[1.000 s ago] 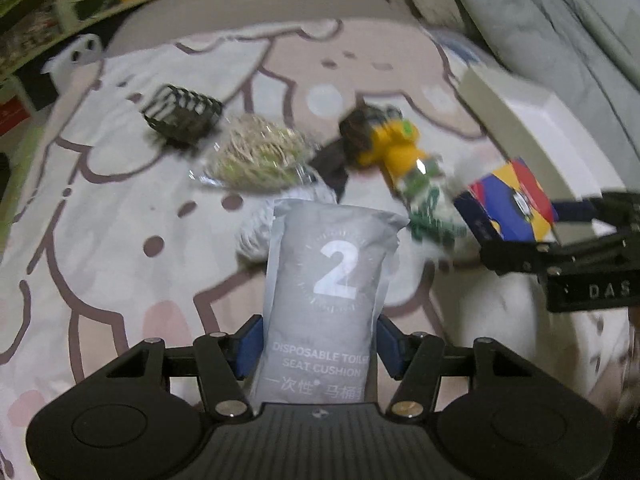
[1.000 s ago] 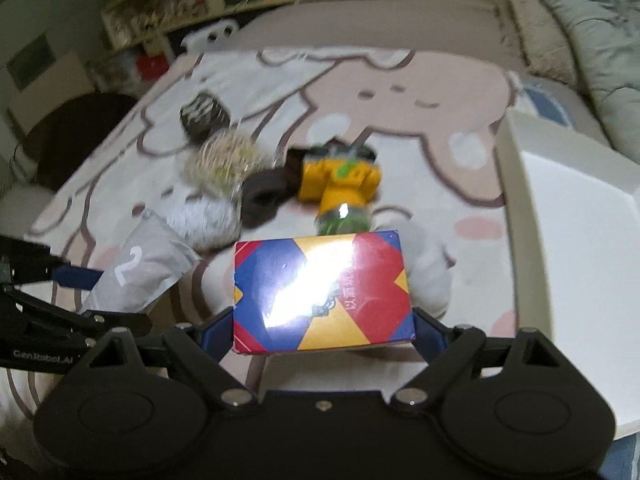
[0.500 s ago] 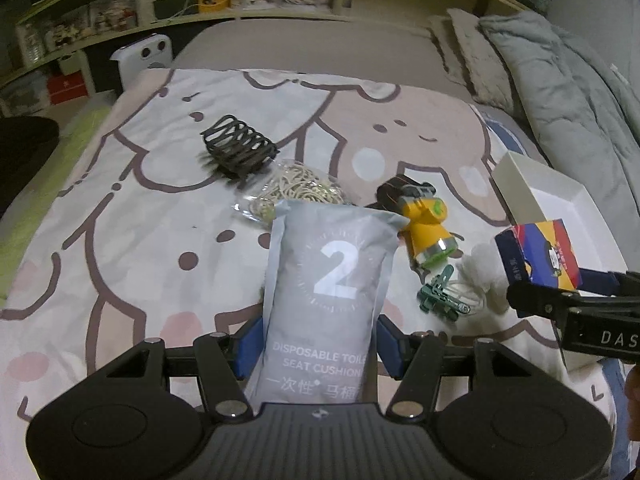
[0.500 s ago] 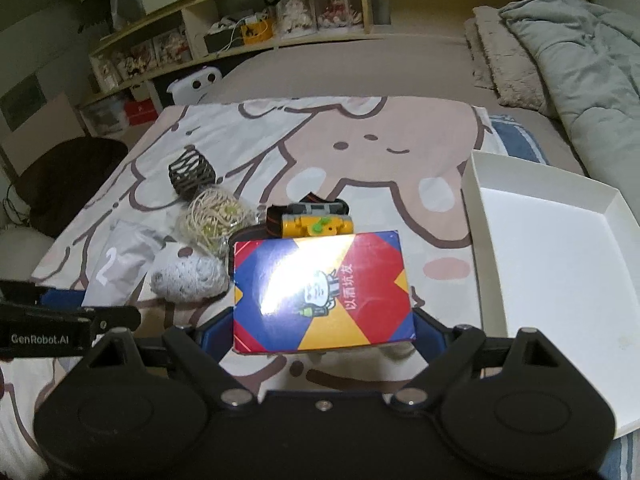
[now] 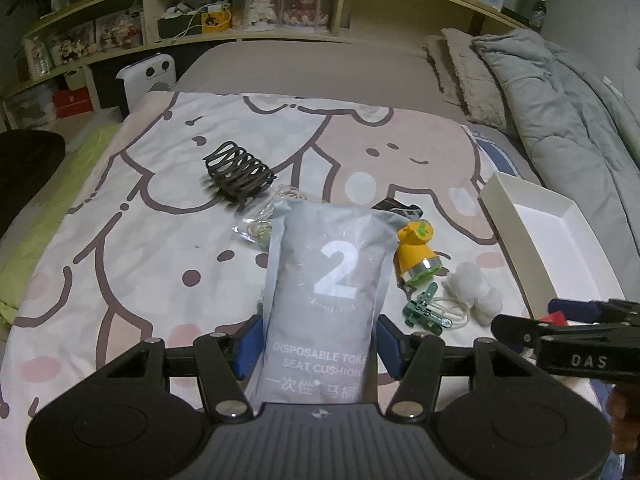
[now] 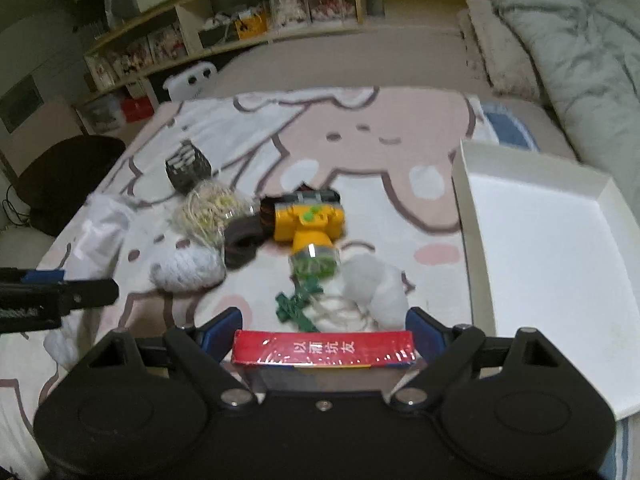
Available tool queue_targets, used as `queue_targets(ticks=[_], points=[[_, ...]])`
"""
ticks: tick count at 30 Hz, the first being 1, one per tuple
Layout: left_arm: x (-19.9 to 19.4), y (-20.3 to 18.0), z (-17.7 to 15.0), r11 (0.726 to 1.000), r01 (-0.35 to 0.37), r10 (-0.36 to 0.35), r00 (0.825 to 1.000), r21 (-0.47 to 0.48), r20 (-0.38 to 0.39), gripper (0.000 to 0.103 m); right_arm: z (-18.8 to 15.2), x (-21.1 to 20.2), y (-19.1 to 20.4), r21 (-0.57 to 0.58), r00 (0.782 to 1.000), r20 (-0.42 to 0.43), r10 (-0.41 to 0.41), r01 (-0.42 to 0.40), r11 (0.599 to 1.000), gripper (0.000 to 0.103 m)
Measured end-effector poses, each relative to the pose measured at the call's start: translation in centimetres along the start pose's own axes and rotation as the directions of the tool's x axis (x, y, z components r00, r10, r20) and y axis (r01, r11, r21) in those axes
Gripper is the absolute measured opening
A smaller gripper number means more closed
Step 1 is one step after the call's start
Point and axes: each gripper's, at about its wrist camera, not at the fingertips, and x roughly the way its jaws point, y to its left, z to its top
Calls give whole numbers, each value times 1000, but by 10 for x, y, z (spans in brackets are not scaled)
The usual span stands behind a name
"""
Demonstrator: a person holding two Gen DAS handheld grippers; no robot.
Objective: Organize objects
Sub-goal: 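Lift the grey pack with the left gripper while the right lifts the card box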
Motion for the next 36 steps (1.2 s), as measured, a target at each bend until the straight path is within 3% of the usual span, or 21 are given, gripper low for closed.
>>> queue_targets(ticks=[4, 11, 18, 26, 36], points=[[2, -4, -3, 1000, 13, -13, 1000, 9, -13, 60, -3, 11, -10, 43, 998, -54, 11, -9, 999, 89], [6, -4, -7, 999, 26, -25, 999, 28, -31, 60, -12, 41, -8, 2, 990, -140, -29, 29, 1000, 89], [9, -4, -9, 998, 55, -52, 997, 34, -59, 60, -45, 55, -4, -22, 932, -357, -65, 61, 998, 90], [16, -8, -11, 996, 67, -62, 994, 58, -87, 60, -47, 70, -9, -6, 915, -399, -56, 58, 998, 94], [19, -9, -13, 996, 55, -48, 994, 68, -101, 60, -48, 67, -14, 3, 920, -388, -46, 51, 999, 89]])
